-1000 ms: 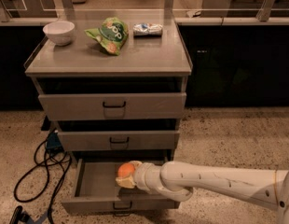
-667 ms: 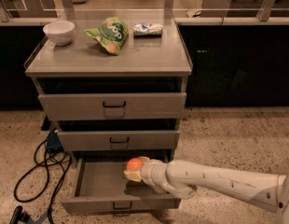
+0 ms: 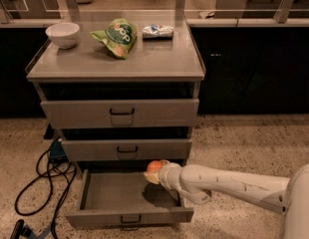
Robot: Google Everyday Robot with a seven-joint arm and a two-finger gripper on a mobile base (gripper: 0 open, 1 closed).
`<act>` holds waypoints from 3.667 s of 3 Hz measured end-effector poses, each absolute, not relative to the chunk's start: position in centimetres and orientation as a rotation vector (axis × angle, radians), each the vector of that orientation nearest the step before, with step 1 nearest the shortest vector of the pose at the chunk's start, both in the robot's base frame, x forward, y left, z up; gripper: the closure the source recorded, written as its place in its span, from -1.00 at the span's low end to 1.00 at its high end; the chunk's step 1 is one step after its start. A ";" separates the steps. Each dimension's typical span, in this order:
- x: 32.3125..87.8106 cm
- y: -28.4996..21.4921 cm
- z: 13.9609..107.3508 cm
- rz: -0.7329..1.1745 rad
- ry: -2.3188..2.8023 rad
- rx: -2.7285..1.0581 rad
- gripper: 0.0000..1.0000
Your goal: Place orange into bottom drawer
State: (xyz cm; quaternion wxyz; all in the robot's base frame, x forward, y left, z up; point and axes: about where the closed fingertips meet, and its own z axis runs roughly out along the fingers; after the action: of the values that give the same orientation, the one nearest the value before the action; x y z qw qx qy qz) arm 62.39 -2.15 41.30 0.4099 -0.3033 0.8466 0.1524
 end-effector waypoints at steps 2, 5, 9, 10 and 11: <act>63.8 -2.9 32.2 0.371 2.304 -0.583 1.00; 64.1 -3.4 24.1 0.436 2.440 -0.503 1.00; 65.5 -3.3 13.8 0.500 2.590 -0.329 0.76; 65.5 -3.3 13.8 0.500 2.590 -0.329 0.28; 65.5 -3.3 13.8 0.500 2.590 -0.329 -0.17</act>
Offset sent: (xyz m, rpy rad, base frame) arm 0.0194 -0.0175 -0.1700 -0.0399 0.2705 -0.2774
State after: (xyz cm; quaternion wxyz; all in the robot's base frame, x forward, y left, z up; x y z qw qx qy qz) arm 65.54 -3.27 13.76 0.2392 -0.1203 0.9460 0.1827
